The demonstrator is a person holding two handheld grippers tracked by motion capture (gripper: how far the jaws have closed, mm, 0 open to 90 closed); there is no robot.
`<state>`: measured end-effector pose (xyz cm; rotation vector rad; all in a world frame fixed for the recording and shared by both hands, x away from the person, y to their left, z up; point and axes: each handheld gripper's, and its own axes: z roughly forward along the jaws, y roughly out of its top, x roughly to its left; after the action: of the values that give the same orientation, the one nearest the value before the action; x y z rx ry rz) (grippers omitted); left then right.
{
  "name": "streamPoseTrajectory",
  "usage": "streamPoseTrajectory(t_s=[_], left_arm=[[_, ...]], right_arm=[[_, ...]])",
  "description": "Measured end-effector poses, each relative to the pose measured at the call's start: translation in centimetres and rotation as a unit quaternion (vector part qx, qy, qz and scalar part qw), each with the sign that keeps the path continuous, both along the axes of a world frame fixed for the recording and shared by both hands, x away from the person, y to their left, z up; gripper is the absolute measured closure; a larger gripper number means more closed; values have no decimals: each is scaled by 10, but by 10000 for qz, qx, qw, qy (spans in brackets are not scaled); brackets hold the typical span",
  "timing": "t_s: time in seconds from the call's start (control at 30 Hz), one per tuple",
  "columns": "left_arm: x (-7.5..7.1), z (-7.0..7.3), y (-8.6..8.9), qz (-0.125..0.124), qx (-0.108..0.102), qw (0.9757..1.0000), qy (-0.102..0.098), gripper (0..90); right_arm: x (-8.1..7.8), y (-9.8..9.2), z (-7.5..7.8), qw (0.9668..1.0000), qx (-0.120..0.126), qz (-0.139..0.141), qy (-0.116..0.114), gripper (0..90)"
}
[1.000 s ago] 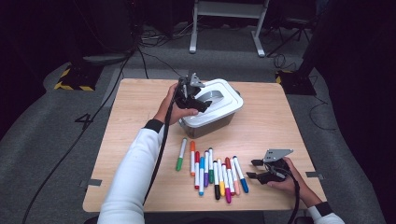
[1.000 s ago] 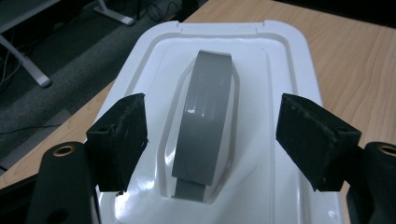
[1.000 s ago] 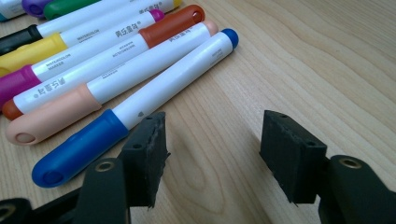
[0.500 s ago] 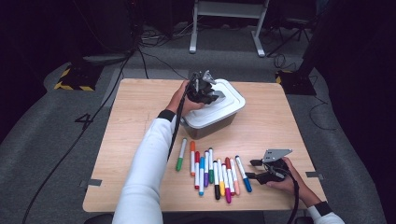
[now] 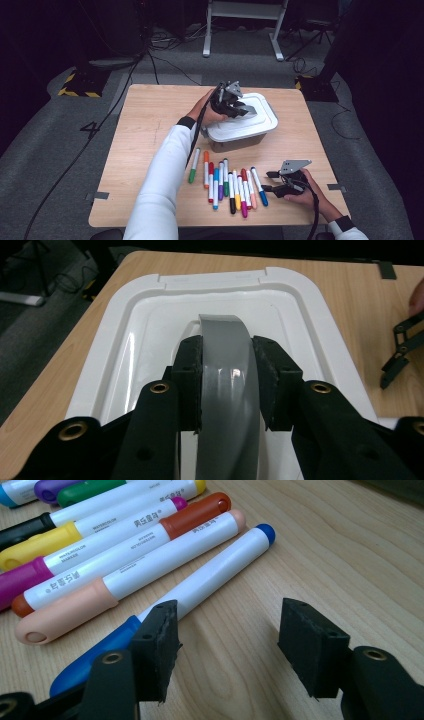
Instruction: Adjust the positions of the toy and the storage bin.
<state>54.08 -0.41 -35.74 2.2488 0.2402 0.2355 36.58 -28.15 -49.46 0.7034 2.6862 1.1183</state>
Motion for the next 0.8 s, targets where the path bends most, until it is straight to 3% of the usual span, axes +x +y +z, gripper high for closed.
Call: streamPoseTrajectory(t_s=[0.13,0.3,0.33,0.37,0.4,0.47,0.57,0.6,0.63,0.8], left_arm=[[-4,0,-9,-285,2,9996,53,664],[-5,1,-18,-280,125,9995,7,662],[-4,1,-21,-270,284,9992,-54,656],[-4,0,-22,-194,372,9991,-56,600],[-1,-3,-26,-3,594,9982,-59,462],[1,-5,-26,77,682,9976,-28,457],[1,-5,-26,-61,534,9985,98,532],[-1,-4,-27,-188,541,9983,64,638],[-1,-4,-27,-188,541,9983,64,659],[-5,-4,-33,-454,503,9977,-1,663]], right_arm=[[0,0,0,10000,10,-4,3,411],[0,0,0,10000,11,1,-1,412],[0,0,0,10000,10,-1,-3,411],[0,0,0,10000,3,0,-6,411],[0,0,0,10000,5,0,-8,412],[0,-1,0,10000,11,3,-6,411],[0,-1,0,10000,2,12,-14,411],[0,-1,0,10000,14,11,-10,411],[0,-1,0,10000,18,14,-7,411],[0,-1,0,10000,1,30,-23,412]])
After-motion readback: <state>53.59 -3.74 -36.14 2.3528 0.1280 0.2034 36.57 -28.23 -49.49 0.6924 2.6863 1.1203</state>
